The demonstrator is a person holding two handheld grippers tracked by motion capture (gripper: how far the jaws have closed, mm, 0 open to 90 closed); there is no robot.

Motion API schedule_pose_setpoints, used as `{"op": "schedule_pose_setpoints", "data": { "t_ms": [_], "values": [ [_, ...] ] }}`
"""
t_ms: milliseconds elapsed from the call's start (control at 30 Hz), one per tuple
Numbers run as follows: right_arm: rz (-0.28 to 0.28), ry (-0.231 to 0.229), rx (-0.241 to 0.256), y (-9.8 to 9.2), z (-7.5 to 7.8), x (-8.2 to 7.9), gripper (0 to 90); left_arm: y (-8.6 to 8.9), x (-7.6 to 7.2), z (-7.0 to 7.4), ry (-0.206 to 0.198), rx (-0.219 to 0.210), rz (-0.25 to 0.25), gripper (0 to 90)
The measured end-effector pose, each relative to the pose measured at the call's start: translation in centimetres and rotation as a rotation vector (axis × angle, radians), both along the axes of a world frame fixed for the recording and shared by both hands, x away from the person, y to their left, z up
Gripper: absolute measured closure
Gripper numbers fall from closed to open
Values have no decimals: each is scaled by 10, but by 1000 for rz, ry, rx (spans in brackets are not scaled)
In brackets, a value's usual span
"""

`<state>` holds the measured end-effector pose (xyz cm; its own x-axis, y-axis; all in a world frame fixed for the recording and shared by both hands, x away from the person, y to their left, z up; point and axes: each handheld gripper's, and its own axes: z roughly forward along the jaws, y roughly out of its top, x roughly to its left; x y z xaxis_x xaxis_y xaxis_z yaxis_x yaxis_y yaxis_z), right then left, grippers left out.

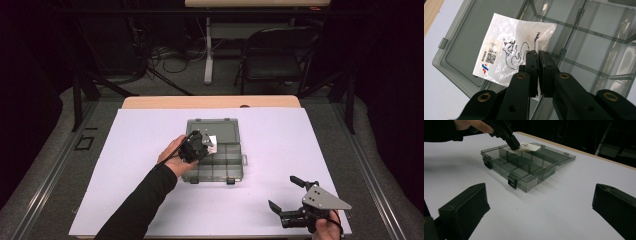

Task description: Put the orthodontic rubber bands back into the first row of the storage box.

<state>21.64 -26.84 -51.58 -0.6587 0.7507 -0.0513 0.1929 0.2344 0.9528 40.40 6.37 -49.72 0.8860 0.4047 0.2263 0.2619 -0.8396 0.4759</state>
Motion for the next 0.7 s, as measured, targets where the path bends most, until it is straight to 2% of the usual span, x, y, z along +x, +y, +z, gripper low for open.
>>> {"op": "schedule_pose_setpoints", "data": {
  "t_ms": [200,333,433,467,533,700],
  "values": [
    [4,10,-10,0,1,0,0,1,-1,0,12,-7,-1,836],
    [3,11,-10,0,1,0,0,3,-2,-2,16,-21,4,784],
    [3,11,-10,0,1,0,0,5,-1,-2,21,-38,11,717],
    [-2,-2,2,1,0,0,0,5,-1,-2,22,-43,13,692],
    [2,12,-12,0,1,0,0,6,0,-1,17,-60,39,630],
    [-1,10,-8,0,0,0,0,10,2,2,9,-93,73,512]
  ]
}}
